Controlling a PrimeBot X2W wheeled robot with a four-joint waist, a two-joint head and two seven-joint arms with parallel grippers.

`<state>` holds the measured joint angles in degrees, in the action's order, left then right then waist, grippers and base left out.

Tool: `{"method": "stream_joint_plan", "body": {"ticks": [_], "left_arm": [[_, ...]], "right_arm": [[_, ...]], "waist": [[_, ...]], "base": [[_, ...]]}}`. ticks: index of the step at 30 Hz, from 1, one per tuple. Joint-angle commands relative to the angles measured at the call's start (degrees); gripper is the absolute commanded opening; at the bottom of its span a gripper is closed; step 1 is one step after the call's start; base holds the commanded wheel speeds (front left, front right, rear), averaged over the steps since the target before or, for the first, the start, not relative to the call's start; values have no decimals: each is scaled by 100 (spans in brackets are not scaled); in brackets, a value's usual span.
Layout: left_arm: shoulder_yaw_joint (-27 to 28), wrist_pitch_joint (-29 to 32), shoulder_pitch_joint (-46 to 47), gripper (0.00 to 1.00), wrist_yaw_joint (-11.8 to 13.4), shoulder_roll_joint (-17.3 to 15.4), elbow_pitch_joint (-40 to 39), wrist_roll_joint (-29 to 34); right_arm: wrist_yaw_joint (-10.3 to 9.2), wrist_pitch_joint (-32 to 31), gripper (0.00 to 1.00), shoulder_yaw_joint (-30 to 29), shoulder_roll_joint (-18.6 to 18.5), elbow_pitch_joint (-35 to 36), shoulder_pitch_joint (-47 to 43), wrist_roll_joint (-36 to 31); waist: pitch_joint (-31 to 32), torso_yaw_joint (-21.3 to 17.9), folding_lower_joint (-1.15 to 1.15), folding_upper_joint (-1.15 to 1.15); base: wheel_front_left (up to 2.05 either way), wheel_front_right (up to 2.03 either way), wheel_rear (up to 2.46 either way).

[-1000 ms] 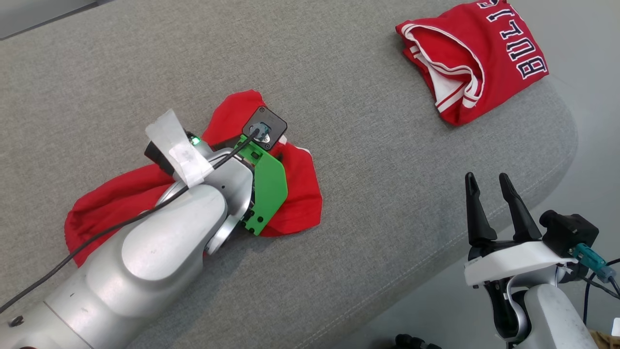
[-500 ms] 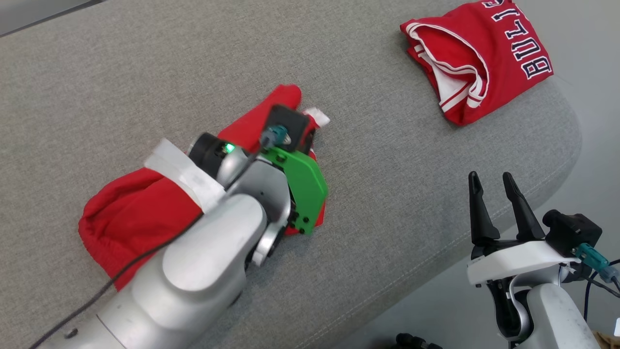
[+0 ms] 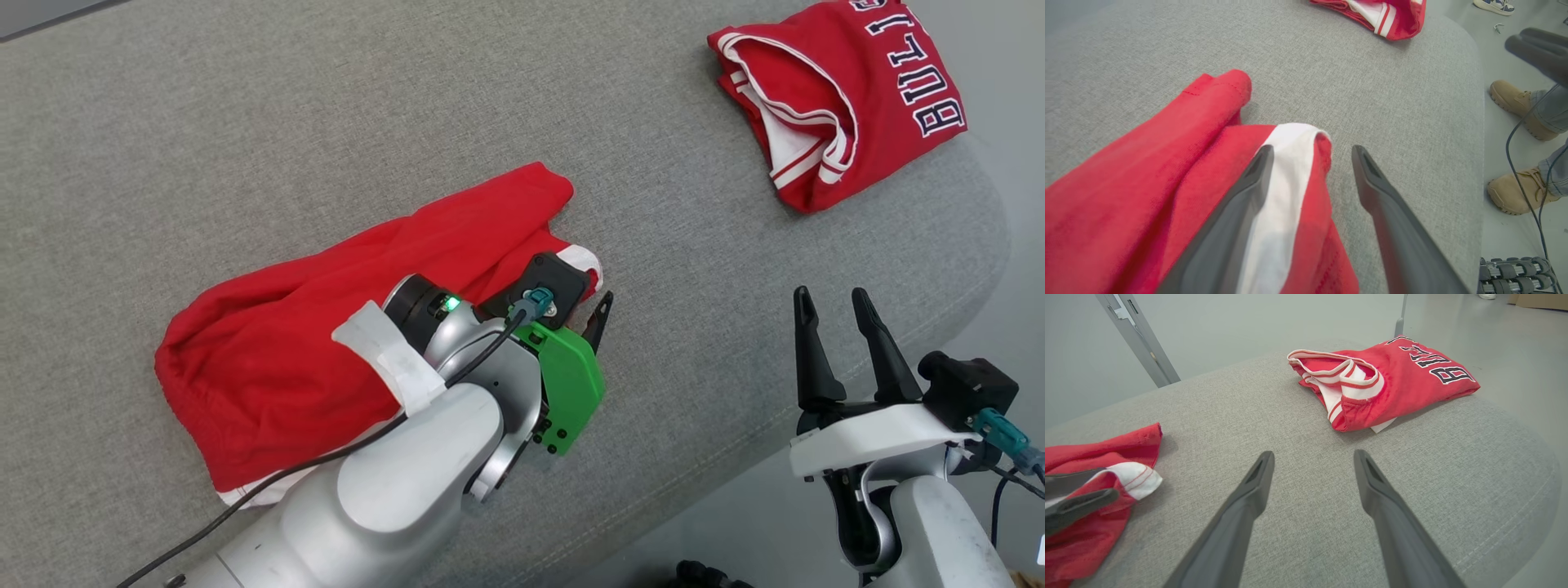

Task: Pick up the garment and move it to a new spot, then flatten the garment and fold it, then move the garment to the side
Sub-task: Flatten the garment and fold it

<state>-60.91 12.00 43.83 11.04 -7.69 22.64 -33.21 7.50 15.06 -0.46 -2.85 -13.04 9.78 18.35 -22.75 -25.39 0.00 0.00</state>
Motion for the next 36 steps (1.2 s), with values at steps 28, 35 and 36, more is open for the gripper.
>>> {"method": "stream_joint_plan", "body": {"ticks": [28, 35, 36], "left_arm": [[1758, -1362, -1584, 100, 681, -1261, -2082, -895], [2432, -2306, -2767, 100, 608, -2036, -1810, -1234], [2470, -2435, -2875, 100, 534, -2049, -1757, -1225]], "right_arm": [[-3, 14, 100, -952, -295, 517, -173, -1039], [-3, 14, 100, -931, -461, 505, -440, -1202], [-3, 14, 100, -982, -478, 532, -491, -1202]], "waist": [[1129, 1739, 0, 0], [1527, 2309, 0, 0], [1581, 2414, 0, 0]], "base": [[0, 0, 0], [0, 0, 0], [0, 0, 0]]}}
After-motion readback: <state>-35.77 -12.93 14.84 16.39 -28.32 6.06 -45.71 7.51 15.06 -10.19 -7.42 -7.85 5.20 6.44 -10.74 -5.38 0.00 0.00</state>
